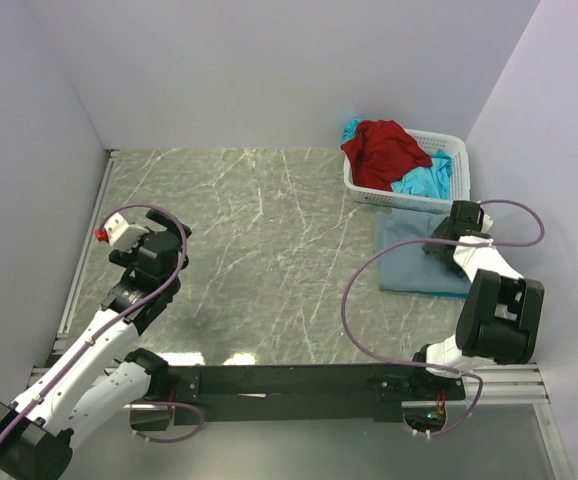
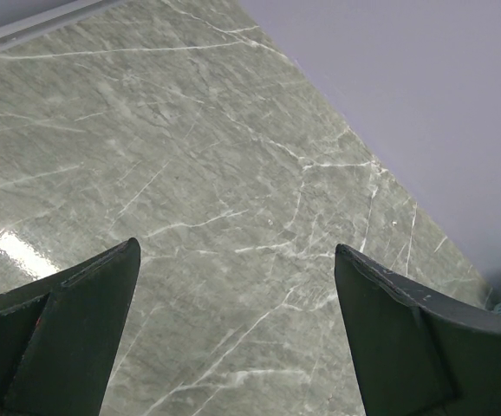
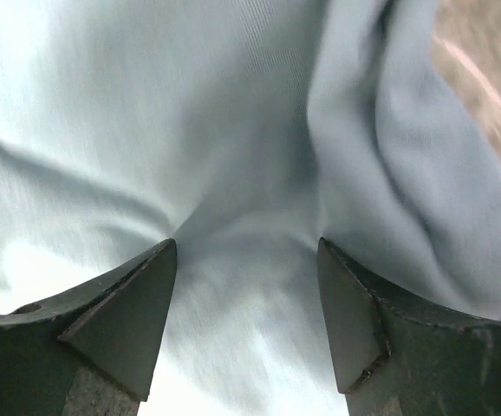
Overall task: Fold and stack the t-shirts
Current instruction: Neatly place the folded tshirt to the corner
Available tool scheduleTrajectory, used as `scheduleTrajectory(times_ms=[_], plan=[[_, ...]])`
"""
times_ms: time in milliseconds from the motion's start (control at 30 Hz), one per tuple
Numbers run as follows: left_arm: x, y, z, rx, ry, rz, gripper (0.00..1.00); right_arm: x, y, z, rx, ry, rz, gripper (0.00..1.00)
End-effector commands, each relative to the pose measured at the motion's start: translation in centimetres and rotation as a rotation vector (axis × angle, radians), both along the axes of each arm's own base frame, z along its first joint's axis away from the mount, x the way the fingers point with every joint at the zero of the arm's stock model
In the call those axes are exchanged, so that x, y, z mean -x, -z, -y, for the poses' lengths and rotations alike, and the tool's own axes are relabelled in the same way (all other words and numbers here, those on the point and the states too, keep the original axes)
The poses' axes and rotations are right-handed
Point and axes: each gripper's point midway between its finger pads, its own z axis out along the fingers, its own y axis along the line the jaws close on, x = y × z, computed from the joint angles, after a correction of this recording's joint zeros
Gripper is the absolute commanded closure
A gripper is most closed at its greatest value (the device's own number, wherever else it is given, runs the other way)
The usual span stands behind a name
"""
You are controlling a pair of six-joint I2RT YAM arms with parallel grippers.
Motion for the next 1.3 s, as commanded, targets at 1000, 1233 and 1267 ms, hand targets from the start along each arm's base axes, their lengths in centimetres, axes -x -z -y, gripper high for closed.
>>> scheduleTrajectory(times_ms=[1000,1233,1267], plan=[[-0.4,-1.5,-0.3,-0.005,-0.017,0.02,0.0,-10.8,-5.1,1.3,0.226,-0.583,0.137,0.1],[0.1,-2.2,-0.6,0.013,-0.024,0.042,0.0,-9.8,-10.7,1.6,0.268,-0.473,0.242,0.09],[0.1,-2.2,-0.6,0.014,-0.026,0.044,0.0,-9.5,-12.5,1.6,0.282,-0.449,0.278,0.09]])
